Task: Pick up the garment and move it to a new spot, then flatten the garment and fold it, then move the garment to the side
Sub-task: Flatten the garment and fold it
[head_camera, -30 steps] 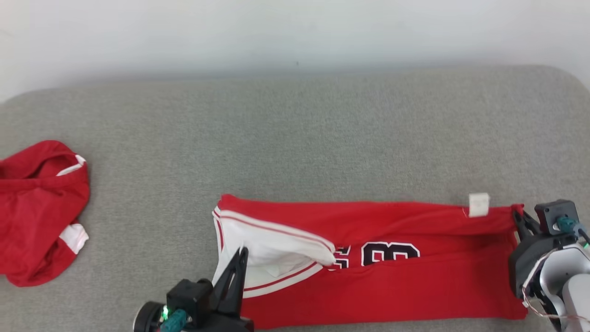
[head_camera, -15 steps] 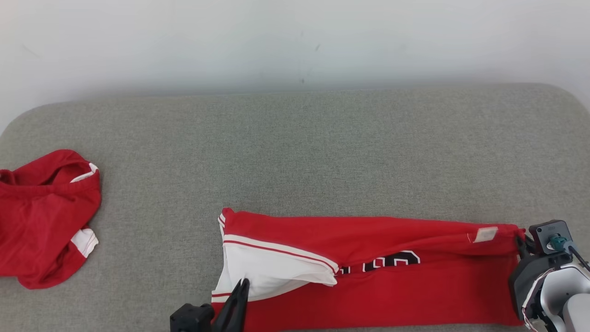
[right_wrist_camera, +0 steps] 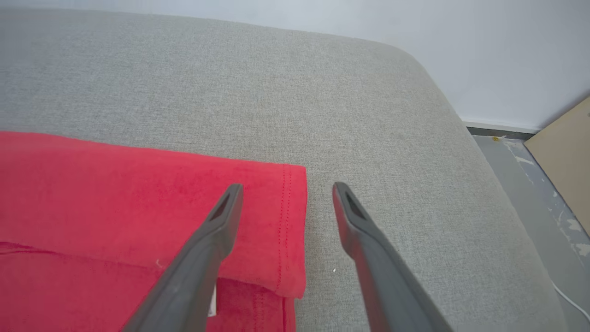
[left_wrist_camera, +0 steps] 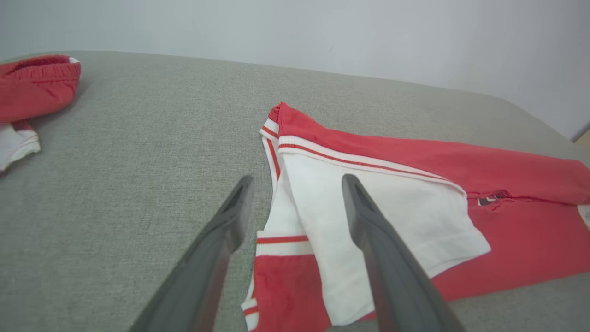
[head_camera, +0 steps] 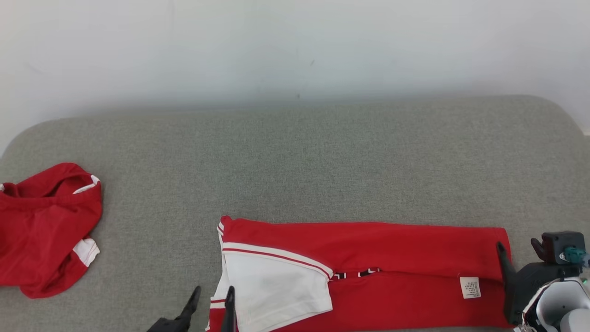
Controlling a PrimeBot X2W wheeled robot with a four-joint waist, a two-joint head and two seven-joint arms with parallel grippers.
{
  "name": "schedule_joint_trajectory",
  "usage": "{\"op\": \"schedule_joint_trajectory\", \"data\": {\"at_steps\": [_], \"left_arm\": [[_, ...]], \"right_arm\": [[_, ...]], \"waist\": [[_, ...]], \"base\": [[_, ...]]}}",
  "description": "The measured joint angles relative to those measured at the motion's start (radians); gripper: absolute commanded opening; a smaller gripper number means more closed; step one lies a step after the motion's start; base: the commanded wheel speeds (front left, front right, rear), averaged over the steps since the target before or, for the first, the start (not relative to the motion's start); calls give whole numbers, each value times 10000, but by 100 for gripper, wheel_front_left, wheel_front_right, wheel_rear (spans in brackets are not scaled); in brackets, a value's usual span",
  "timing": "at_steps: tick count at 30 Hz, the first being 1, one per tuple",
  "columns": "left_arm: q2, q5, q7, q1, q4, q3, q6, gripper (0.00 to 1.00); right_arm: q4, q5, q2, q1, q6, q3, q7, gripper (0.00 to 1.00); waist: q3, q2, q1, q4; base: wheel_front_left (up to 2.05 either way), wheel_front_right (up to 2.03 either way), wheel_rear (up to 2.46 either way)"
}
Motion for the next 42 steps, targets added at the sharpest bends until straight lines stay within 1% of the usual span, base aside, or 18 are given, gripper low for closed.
{"op": "schedule_joint_trajectory", "data": {"at_steps": [3,7,12,13,16,20,24,30,37,42], "left_arm": [[-38,222,-134,198,-132,437,-17,100],[-247,1020,-161,473,-1141,1528,-198,100],[-738,1956,-169,1130,-2132,2863,-761,100],[-842,2130,-169,1237,-2249,3091,-934,100],[-1064,2483,-169,1524,-2424,3574,-1432,100],[-1317,2849,-169,1667,-2451,4163,-1971,100],[-1519,3099,-169,1741,-2389,4589,-2403,100],[-1760,3476,-169,1740,-2276,4972,-2746,100],[-1927,3806,-169,1617,-2288,5093,-2932,100],[-2002,3998,-169,1522,-2295,5131,-3005,100]], "right_arm": [[-213,265,297,226,0,-341,61,100],[-426,385,562,482,0,-750,142,100],[-464,522,819,554,0,-1135,357,100],[-449,558,865,562,0,-1181,422,100],[-349,627,936,580,0,-1392,639,100],[-117,648,1022,581,0,-1609,1001,100],[232,671,982,531,0,-1753,1354,100],[742,874,859,222,-2,-1789,1785,100],[1175,895,453,-117,0,-1542,2167,100],[1503,1026,324,-310,-2,-1331,2740,100]], "waist": [[-172,0,0,-9],[-367,0,-1,7],[-447,0,0,70],[-457,0,0,82],[-473,0,0,121],[-464,0,0,173],[-409,0,0,222],[-219,0,1,321],[140,0,1,506],[411,0,1,651]], "base": [[0,0,0],[0,0,0],[0,0,0],[0,0,0],[0,0,0],[0,0,0],[0,0,0],[0,0,0],[0,0,0],[0,0,0]]}}
